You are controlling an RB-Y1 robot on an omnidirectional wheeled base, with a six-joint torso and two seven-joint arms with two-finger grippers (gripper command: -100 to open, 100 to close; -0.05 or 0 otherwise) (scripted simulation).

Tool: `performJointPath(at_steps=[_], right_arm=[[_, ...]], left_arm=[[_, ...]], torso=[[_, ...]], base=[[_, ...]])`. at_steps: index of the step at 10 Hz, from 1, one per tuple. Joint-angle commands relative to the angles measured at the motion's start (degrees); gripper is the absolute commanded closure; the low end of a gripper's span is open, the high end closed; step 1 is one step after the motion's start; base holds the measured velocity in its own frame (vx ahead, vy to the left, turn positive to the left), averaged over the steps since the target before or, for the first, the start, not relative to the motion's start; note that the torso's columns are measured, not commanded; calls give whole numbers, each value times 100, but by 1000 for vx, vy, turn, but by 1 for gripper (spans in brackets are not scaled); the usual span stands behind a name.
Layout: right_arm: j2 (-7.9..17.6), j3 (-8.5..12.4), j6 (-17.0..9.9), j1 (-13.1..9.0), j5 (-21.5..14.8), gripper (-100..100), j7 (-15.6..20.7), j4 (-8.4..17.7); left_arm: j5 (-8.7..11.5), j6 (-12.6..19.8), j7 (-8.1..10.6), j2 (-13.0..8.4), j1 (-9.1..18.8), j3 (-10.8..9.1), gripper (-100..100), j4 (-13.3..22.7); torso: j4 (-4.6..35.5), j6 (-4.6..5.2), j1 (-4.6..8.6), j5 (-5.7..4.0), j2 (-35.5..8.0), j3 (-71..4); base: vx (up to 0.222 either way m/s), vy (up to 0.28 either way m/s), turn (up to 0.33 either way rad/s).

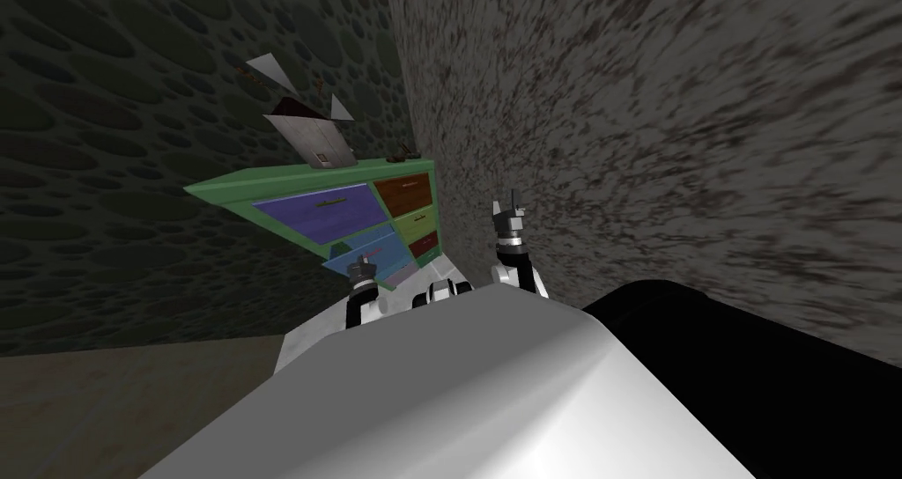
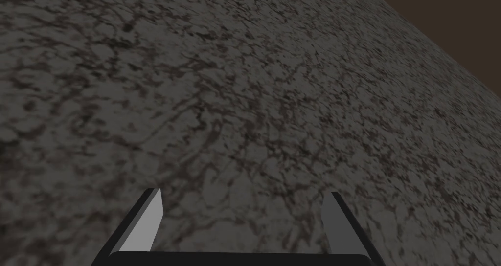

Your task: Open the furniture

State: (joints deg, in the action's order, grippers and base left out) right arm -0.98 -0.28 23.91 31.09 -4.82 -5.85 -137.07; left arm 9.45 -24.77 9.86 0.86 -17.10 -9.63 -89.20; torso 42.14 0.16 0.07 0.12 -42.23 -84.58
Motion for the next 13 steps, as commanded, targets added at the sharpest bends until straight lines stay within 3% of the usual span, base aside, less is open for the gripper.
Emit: performJointPath(at_steps=[1, 2, 10, 11, 12, 13], right_arm=[[0, 0, 0, -1, 0, 0, 0, 0], [0, 0, 0, -1, 0, 0, 0, 0], [1, 1, 0, 2, 0, 0, 0, 0], [1, 1, 0, 2, 0, 0, 0, 0], [1, 1, 0, 2, 0, 0, 0, 0], [1, 1, 0, 2, 0, 0, 0, 0]], left_arm=[[-14, 61, 2, 24, -69, 65, 100, -39], [6, 278, 1, -4, -54, -3, -100, -309], [65, 1302, 7, -58, -93, -136, -100, -1346], [58, 1236, 2, -46, -101, -121, -100, -1227], [59, 1269, 2, -47, -102, -124, 0, -1231], [58, 1274, 1, -46, -108, -123, 0, -1221]], torso=[[0, 2, -2, 3, -4, 5], [-1, 3, 2, 2, 2, 0], [26, -18, 0, -21, -24, 10], [37, -19, 7, -30, -29, 12], [31, -18, 5, -25, -26, 11], [26, -17, 1, -22, -20, 8]], base=[[-197, -105, 4], [-101, -64, 19], [2, -9, 11], [-3, -7, 3], [0, 0, 0], [0, 0, 0]])
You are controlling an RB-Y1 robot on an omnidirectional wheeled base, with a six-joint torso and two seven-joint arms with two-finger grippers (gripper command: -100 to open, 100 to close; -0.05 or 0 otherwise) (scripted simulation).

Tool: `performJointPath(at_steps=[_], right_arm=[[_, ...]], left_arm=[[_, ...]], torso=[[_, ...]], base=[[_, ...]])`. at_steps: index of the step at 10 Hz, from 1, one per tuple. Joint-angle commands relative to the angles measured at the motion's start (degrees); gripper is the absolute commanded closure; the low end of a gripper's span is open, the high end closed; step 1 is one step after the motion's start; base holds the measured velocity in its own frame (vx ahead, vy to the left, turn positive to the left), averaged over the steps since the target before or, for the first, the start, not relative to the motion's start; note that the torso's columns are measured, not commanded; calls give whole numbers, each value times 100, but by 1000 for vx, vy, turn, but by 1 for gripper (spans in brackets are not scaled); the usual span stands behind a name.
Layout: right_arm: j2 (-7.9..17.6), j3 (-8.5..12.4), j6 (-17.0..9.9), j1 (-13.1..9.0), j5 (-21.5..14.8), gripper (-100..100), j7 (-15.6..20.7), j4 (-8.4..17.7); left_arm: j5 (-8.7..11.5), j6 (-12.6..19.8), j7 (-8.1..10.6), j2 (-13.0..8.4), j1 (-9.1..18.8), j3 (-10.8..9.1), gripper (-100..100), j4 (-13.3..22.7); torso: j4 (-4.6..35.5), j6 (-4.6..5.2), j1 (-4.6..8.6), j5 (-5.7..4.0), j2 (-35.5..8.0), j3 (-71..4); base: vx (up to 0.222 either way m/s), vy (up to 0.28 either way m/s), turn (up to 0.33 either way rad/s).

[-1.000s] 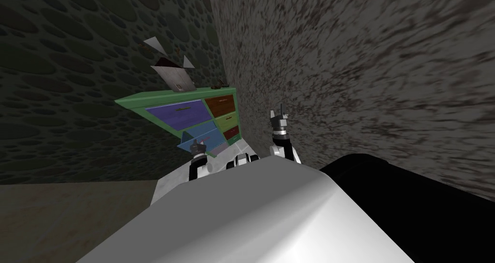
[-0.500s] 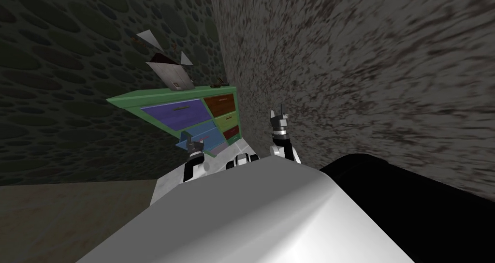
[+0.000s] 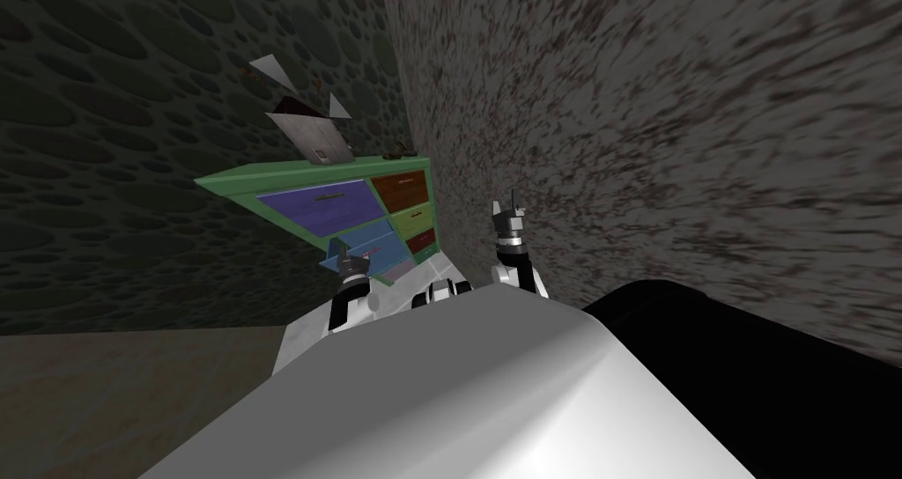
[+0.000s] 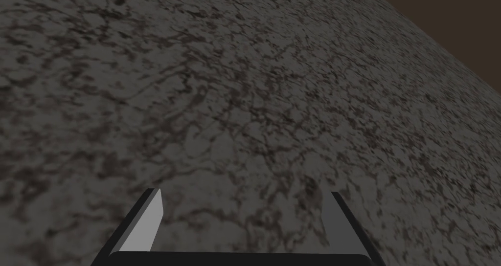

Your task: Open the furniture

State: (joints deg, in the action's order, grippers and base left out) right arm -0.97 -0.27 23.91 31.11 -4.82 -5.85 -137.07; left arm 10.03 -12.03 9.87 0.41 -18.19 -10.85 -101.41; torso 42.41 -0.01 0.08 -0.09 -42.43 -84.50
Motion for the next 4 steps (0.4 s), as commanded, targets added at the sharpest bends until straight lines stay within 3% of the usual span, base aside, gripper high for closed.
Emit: performJointPath(at_steps=[1, 4], right_arm=[[0, 0, 0, 0, 0, 0, 0, 0], [0, 0, 0, 0, 0, 0, 0, 0]], left_arm=[[0, 6, 0, 1, -4, 1, 0, 6], [0, 14, -1, 2, -9, 2, 0, 14]], torso=[[-4, 0, -2, 3, 4, -2], [-9, 1, -6, 7, 10, -5]], base=[[0, 0, 0], [0, 0, 0]])
